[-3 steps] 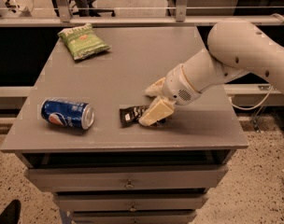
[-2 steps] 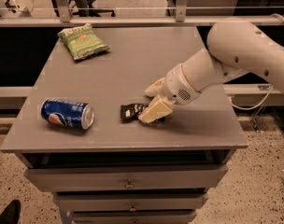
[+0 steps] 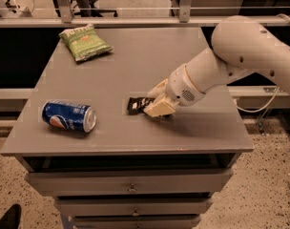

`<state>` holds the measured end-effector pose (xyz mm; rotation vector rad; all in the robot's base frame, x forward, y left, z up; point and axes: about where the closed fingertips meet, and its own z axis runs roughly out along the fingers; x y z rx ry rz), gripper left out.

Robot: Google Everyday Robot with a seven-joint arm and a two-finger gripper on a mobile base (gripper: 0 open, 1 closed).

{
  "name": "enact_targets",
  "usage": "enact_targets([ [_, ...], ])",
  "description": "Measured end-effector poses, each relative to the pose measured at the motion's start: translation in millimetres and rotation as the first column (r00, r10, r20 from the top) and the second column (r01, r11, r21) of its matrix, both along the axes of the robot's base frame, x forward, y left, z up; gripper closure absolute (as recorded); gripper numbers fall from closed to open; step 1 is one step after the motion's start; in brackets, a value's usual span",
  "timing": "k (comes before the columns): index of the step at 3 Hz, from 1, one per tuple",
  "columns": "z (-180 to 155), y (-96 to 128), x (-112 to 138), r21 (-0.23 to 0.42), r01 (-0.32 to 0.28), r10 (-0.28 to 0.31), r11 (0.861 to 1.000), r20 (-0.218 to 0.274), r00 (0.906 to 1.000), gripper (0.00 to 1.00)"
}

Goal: Move rxbar chocolate near pepsi can

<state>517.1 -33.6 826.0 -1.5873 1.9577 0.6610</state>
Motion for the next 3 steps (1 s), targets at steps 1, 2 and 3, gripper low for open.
enact_targets([
  [1, 33, 30, 11, 0.07, -0.037, 0.032, 0.997, 0.068, 0.9972, 1.0],
  [2, 70, 53, 17, 0.127, -0.082, 0.064, 0.989, 0.142, 0.9877, 1.0],
  [3, 95, 66, 19, 0.156, -0.114, 0.083, 0.981, 0.195, 0.9773, 1.0],
])
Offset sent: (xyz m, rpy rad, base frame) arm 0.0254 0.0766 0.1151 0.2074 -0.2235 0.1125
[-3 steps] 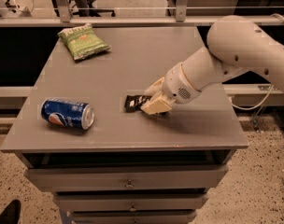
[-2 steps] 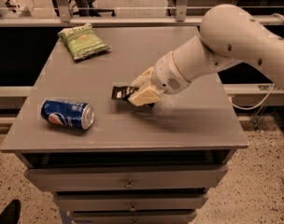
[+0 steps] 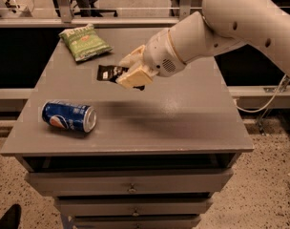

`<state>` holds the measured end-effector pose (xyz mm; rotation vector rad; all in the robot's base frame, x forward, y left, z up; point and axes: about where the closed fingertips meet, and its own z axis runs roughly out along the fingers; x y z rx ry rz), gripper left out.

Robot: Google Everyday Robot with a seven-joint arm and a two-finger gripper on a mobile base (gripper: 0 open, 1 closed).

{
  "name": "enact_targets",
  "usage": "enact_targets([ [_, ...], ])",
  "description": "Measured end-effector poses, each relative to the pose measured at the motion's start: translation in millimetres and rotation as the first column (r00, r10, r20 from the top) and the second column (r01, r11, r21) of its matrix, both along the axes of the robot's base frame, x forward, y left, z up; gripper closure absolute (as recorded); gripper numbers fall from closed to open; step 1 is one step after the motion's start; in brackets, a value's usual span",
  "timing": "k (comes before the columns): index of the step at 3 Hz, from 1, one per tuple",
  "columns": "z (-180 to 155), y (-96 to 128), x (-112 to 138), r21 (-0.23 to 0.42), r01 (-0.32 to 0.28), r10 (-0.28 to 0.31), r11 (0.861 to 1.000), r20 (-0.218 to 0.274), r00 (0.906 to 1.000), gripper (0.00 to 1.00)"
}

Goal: Move rxbar chocolate near pepsi can

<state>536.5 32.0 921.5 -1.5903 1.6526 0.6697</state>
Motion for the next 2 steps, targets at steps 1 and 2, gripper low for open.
enact_targets([
  [1, -4, 8, -6, -0.002, -0.02, 0.02, 1.0, 0.002, 0.9998, 1.0],
  [2, -21, 4, -9, -0.028, -0.026, 0.026, 0.999, -0.008, 0.9996, 1.0],
])
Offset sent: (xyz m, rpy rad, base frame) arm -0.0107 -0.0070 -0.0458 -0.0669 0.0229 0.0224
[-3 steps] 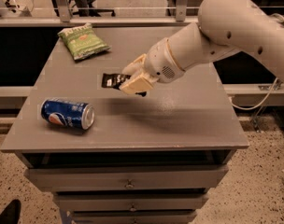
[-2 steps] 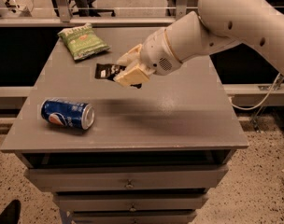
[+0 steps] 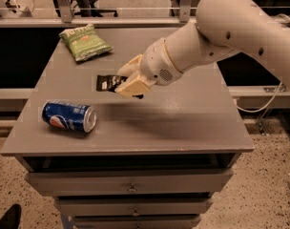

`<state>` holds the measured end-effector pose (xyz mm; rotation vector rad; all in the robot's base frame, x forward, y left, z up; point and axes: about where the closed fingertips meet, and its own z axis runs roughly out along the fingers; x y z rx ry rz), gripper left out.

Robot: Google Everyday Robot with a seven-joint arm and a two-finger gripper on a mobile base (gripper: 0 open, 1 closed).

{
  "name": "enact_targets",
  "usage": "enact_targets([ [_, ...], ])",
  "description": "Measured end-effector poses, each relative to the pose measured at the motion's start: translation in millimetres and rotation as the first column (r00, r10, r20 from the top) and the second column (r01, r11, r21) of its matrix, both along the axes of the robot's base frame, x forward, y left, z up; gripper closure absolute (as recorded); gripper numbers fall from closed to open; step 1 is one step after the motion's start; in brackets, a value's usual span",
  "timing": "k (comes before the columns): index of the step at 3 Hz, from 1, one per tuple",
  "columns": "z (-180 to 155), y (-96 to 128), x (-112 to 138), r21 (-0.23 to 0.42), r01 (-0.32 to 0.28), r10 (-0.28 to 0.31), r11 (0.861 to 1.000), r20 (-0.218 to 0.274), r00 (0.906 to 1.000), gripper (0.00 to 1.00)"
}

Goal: Move rxbar chocolate near pepsi can

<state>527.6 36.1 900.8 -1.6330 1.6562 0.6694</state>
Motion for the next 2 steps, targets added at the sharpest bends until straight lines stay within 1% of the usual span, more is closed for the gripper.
enact_targets([
  [2, -26, -10, -6, -0.035, -0.008, 0.007, 0.999, -0.024, 0.9997, 1.0],
])
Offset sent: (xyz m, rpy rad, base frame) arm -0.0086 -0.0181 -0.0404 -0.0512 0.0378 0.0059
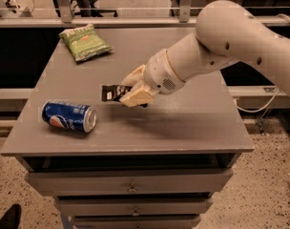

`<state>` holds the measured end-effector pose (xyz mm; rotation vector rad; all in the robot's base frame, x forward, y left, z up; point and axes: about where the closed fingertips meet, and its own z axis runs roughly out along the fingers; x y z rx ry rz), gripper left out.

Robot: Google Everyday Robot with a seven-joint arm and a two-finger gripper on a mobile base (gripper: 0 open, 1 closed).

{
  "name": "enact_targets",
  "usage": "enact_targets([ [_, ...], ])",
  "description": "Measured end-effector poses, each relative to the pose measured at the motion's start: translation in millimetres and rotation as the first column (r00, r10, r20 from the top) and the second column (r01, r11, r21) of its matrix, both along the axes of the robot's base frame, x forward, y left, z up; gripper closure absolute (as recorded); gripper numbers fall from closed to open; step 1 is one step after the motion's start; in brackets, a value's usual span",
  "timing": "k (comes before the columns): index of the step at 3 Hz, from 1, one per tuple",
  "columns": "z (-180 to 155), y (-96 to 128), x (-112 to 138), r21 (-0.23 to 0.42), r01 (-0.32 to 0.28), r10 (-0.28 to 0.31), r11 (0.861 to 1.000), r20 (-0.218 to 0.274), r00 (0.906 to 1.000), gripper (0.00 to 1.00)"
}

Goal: Move rxbar chocolate near pepsi can

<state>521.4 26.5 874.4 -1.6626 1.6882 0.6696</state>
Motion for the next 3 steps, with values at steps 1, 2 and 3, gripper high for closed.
enact_targets([
  [1, -9, -3, -2, -0.01, 0.001, -0.001, 1.0, -0.013, 0.9999, 1.0],
  [2, -17, -4, -5, -0.019, -0.001, 0.0, 1.0, -0.032, 0.9995, 0.81],
  [3, -23, -4, -8, -0.024, -0.003, 0.002, 1.0, -0.045, 0.999, 0.58],
])
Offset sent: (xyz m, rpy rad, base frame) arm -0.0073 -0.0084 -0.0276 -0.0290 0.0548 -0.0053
